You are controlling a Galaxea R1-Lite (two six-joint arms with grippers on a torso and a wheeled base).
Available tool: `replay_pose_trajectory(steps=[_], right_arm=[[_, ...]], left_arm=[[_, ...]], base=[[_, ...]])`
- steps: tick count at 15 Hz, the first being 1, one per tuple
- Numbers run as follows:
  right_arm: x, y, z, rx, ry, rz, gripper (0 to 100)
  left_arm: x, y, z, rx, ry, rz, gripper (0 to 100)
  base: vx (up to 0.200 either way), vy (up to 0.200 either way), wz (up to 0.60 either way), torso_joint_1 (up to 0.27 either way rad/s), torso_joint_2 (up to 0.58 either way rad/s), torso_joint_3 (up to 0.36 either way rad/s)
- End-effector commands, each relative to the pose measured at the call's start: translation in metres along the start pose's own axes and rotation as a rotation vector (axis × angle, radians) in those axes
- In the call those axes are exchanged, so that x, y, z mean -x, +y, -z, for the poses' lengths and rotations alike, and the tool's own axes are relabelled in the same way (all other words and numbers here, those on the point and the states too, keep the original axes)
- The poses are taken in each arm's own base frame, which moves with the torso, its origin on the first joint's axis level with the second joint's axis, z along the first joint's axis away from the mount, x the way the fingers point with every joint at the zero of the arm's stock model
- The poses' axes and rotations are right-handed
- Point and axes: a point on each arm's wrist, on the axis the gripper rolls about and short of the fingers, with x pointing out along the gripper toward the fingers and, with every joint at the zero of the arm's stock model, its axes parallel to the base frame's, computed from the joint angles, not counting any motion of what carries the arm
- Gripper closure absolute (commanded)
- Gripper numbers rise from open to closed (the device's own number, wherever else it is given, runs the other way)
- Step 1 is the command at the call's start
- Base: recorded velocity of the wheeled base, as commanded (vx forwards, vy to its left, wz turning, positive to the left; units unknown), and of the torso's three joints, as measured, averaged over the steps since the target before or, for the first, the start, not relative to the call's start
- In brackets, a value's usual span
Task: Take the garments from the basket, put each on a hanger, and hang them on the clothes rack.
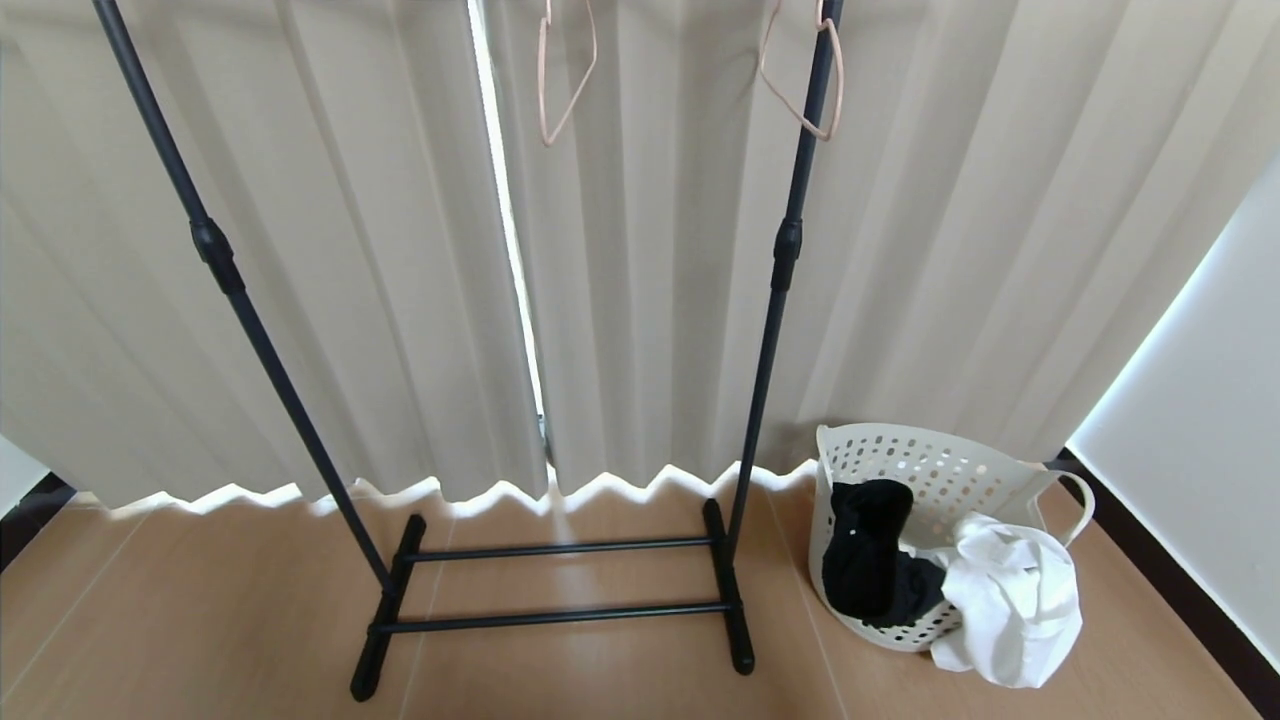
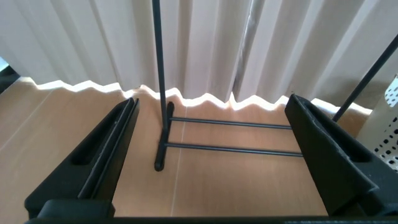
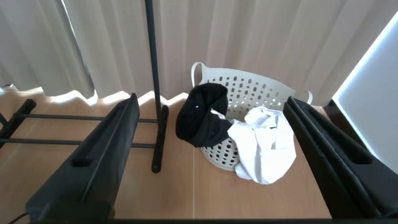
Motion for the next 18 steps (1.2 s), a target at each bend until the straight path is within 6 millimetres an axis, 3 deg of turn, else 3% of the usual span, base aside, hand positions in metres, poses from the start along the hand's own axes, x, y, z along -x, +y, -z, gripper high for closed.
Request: replay_pose_trajectory(steps=[1,5,8,16,18], right_arm=[[-0.0001,0.0000,0.0000,0.001,0.001,0.000,0],[-0.0001,0.0000,0.0000,-0.001,0.001,0.000,0],[0.0000,0.0000,0.0000,-0.002,0.000,0.000,0],[-0.0001,0.0000,0.0000,-0.004,0.001,0.000,0],[-0.0001,0.0000,0.0000,-0.004,0.001,0.000,0]], left_arm=[[-0.0001,0.0000,-0.0001,0.000,0.001,0.000,0],[-0.0001,0.0000,-0.0001,0.000,0.001,0.000,0],[-0.0001,0.0000,-0.0001,0.000,0.001,0.000,0],[-0.0001,0.0000,-0.0001,0.000,0.001,0.000,0],[-0.0001,0.0000,-0.0003,0.002,-0.001,0.000,0]], base=[[0.000,0.000,-0.60,0.002,0.01,0.012],[0.000,0.000,-0.60,0.003,0.00,0.005],[0.000,0.000,0.00,0.000,0.00,0.000],[0.200,0.000,0.00,-0.001,0.01,0.006],[0.000,0.000,0.00,0.000,0.00,0.000]])
